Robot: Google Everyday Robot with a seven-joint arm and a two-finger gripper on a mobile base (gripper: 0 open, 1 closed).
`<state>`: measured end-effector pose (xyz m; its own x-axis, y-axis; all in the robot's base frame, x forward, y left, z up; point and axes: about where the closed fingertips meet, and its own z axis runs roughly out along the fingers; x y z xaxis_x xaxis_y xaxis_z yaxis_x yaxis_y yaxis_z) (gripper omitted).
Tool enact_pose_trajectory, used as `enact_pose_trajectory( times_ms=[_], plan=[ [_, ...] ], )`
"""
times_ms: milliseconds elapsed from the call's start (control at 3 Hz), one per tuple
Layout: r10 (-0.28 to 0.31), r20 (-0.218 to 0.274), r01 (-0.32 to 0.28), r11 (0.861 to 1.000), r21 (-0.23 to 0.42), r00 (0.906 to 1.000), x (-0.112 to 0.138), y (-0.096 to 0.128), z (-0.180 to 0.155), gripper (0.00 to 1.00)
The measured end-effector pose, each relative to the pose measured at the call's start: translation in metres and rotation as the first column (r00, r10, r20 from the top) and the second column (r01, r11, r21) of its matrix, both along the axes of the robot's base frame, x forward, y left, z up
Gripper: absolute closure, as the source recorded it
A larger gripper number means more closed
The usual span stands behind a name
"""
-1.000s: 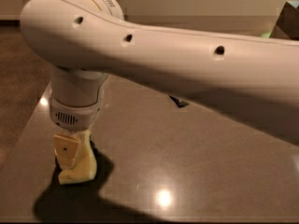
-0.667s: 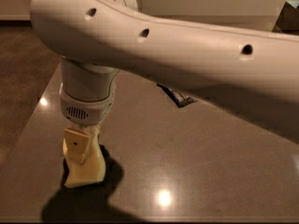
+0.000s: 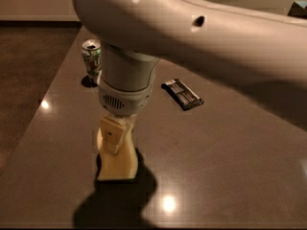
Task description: Move sponge near rxbar chocolate
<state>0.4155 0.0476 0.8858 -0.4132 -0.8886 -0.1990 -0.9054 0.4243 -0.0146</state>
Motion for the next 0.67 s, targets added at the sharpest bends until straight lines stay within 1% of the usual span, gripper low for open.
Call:
enact_pose_trajectory(
  times_ms=[333,667],
  plan=[
    [-0.037,0.004,0.037,0.999,-0.013,0.9993,0.0042,-0.0136,0.0032,1.0],
    [-0.037,0.004,0.037,0.999,-0.013,0.9993,0.0042,-0.0136,0.0035,1.0]
  ],
)
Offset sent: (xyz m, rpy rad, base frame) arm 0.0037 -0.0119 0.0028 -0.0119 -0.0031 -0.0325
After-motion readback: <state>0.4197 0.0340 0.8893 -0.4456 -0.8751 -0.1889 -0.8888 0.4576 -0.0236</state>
